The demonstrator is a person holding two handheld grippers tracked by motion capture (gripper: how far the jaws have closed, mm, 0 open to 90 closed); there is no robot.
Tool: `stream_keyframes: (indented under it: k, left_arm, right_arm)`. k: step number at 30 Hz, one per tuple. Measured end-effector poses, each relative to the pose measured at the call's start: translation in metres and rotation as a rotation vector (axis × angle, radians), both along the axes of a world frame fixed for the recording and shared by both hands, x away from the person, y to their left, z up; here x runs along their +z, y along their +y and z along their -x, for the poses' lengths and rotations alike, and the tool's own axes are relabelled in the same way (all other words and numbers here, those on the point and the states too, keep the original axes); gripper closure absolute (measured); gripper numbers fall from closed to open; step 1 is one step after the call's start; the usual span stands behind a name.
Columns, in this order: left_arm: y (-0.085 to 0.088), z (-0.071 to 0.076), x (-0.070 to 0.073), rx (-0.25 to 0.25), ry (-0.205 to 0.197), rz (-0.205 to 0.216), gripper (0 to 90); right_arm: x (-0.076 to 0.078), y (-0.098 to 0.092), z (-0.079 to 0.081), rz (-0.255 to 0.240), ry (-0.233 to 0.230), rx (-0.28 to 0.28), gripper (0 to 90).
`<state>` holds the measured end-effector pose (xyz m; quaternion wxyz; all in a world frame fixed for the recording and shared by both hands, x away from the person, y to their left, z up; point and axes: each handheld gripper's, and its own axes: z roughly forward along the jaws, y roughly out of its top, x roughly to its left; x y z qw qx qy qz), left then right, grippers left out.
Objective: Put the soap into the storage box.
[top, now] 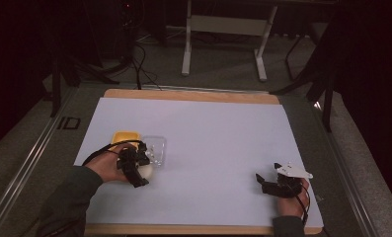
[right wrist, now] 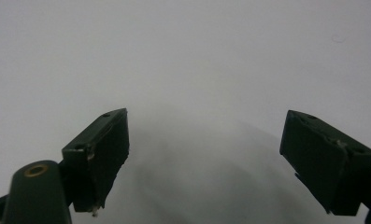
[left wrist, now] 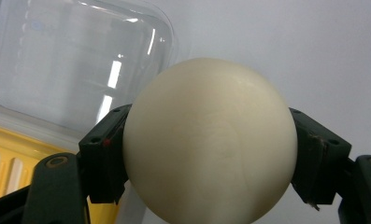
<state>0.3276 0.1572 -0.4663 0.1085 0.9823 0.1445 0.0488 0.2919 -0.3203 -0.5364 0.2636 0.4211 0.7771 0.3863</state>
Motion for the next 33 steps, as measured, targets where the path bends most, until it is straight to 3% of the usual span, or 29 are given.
stream_keyframes:
  k: [33]
  left_arm:
    - [0.021,-0.02,0.01,0.075,-0.006,-0.015,25.5]
  right_arm:
    - [0.0,0.0,0.0,0.002,-0.002,0.001,15.7]
